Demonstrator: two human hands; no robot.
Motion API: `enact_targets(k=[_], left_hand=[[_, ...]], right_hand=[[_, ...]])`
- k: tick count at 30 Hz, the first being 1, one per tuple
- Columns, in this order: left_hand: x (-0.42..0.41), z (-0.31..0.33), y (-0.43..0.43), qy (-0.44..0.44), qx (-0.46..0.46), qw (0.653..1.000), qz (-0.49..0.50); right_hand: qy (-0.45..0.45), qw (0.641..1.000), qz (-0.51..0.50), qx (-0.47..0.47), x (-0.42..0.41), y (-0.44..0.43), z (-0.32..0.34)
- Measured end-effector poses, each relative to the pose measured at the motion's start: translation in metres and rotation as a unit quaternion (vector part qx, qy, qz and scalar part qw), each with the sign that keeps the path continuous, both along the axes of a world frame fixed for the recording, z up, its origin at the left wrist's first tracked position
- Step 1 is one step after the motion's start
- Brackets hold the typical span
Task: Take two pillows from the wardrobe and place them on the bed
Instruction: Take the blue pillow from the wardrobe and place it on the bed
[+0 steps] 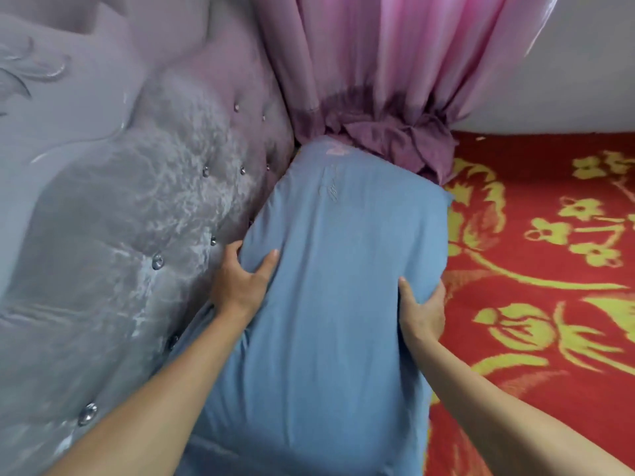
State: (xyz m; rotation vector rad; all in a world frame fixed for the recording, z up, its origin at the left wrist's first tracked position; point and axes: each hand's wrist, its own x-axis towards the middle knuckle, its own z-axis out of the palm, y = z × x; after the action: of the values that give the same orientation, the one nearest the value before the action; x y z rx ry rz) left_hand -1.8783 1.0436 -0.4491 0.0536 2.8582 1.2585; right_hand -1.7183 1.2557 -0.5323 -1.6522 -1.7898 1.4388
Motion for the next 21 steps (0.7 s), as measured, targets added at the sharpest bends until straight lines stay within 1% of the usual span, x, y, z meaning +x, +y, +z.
enact_targets(k=[3,6,8,9,10,11,12,13,14,16,18,21], left_hand=[[-0.041,-0.013,0.021,-0.023,0.052,0.998,0.003],[-0.089,-0.038,0.036,-0.099,0.109,0.989,-0.023],[-0.104,-0.062,0.038,-0.137,0.092,0.985,-0.053],[-0.105,-0.078,0.036,-0.148,0.053,0.985,-0.069],[-0.099,-0.096,0.031,-0.153,-0.013,0.984,-0.092],[-0.088,-0.116,0.026,-0.154,-0.099,0.975,-0.121],[-0.072,-0.136,0.021,-0.148,-0.188,0.959,-0.152],[-0.055,-0.155,0.016,-0.133,-0.254,0.942,-0.173],[-0.039,-0.171,0.012,-0.112,-0.291,0.933,-0.179],[-0.018,-0.19,0.009,-0.08,-0.313,0.929,-0.179],[-0.01,-0.195,0.007,-0.063,-0.325,0.926,-0.181],[0.013,-0.188,-0.005,-0.069,-0.363,0.909,-0.193]], right_hand=[[-0.004,0.998,0.04,0.057,-0.037,0.04,0.014],[0.012,0.99,0.112,0.084,-0.075,0.073,0.007],[-0.005,0.976,0.196,0.092,-0.089,0.085,-0.011],[-0.024,0.966,0.242,0.089,-0.09,0.085,-0.025],[-0.054,0.952,0.288,0.084,-0.089,0.081,-0.039],[-0.093,0.935,0.332,0.084,-0.085,0.072,-0.055],[-0.131,0.916,0.367,0.098,-0.079,0.06,-0.072],[-0.16,0.901,0.383,0.125,-0.07,0.045,-0.087],[-0.176,0.893,0.382,0.161,-0.062,0.031,-0.1],[-0.194,0.883,0.361,0.228,-0.044,0.006,-0.118],[-0.208,0.871,0.349,0.276,-0.026,-0.01,-0.127],[-0.223,0.859,0.364,0.283,-0.002,-0.022,-0.128]])
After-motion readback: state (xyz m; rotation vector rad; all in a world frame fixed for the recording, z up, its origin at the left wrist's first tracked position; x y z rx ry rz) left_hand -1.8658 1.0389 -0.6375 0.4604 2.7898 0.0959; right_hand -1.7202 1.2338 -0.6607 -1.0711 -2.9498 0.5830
